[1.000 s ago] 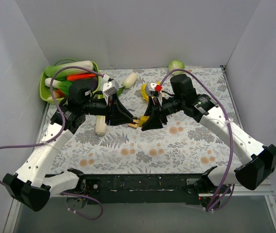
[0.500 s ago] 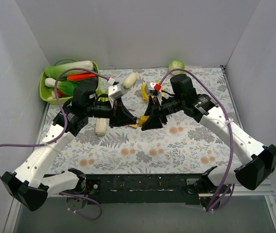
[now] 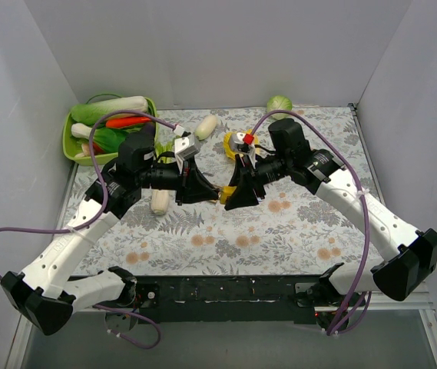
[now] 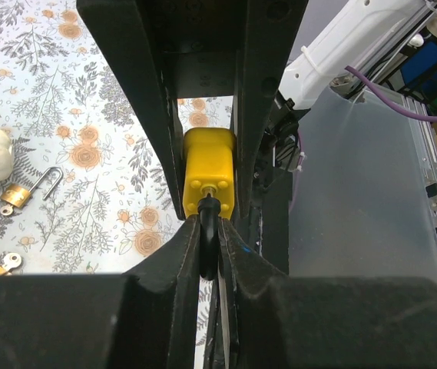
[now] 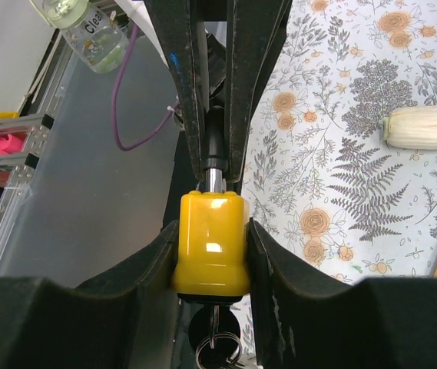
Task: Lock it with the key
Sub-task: Lock the lock.
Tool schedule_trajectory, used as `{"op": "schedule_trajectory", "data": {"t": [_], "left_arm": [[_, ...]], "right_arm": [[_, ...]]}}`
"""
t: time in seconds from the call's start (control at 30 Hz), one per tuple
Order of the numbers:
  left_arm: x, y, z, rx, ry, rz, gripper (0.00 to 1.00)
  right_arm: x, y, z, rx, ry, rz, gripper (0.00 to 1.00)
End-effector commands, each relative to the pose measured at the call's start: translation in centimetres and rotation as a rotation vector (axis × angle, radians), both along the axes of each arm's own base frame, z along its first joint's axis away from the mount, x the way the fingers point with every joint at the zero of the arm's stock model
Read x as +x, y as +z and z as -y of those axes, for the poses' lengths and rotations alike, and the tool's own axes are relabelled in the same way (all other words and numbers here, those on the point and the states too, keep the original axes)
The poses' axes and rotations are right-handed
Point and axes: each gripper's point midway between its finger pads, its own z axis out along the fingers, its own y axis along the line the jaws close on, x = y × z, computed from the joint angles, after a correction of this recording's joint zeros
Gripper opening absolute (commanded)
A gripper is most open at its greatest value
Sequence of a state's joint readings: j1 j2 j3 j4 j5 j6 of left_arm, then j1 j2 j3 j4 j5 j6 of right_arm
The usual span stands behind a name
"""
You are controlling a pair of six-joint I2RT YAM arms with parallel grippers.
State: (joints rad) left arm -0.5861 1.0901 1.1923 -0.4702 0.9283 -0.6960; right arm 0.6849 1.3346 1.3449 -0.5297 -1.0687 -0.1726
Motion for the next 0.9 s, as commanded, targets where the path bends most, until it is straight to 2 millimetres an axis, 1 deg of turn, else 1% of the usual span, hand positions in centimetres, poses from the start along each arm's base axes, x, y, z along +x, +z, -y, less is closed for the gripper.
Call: {"op": "schedule_trajectory", "data": {"t": [0.0, 0.03, 0.07, 0.13, 0.17, 0.33, 0.53, 0.63, 0.73, 0.87], "left_arm": [[-0.9, -0.7, -0.4, 0.048, -0.003, -0.018, 0.14], [-1.1, -1.0, -0.8, 0.062, 0.0, -0.019, 0.15], [-0.8, -1.0, -1.2, 0.066, 0.014, -0.02, 0.17], [-1.0, -1.0, -1.7, 0.073, 0.014, -0.02, 0.22], [-1.0, -1.0, -1.8, 0.074, 0.017, -0.018, 0.24], [-0.9, -0.2, -1.9, 0.058, 0.029, -0.011, 0.26], [-0.6, 1.3, -2.0, 0.037, 0.056, 0.018, 0.3], [-0.2, 1.6, -2.2, 0.033, 0.078, 0.023, 0.3], [-0.2, 1.6, -2.1, 0.038, 0.074, 0.004, 0.28], [-0.2, 1.2, -2.2, 0.045, 0.066, 0.008, 0.18]], "right_arm": [[-0.3, 3.0, -0.8, 0.105, 0.042, 0.124, 0.01], [-0.2, 2.7, -0.7, 0.098, 0.035, 0.116, 0.01], [-0.3, 2.8, -0.5, 0.1, 0.032, 0.119, 0.01], [-0.2, 2.7, -0.4, 0.098, 0.026, 0.117, 0.01], [-0.1, 2.8, -0.3, 0.098, 0.021, 0.12, 0.01], [-0.1, 2.7, -0.3, 0.092, 0.016, 0.121, 0.01], [-0.1, 2.3, -0.2, 0.077, 0.017, 0.12, 0.01], [-0.2, 2.3, -0.1, 0.076, 0.019, 0.121, 0.01], [-0.3, 2.2, -0.1, 0.075, 0.023, 0.124, 0.01], [-0.2, 2.4, 0.0, 0.08, 0.023, 0.128, 0.01]]}}
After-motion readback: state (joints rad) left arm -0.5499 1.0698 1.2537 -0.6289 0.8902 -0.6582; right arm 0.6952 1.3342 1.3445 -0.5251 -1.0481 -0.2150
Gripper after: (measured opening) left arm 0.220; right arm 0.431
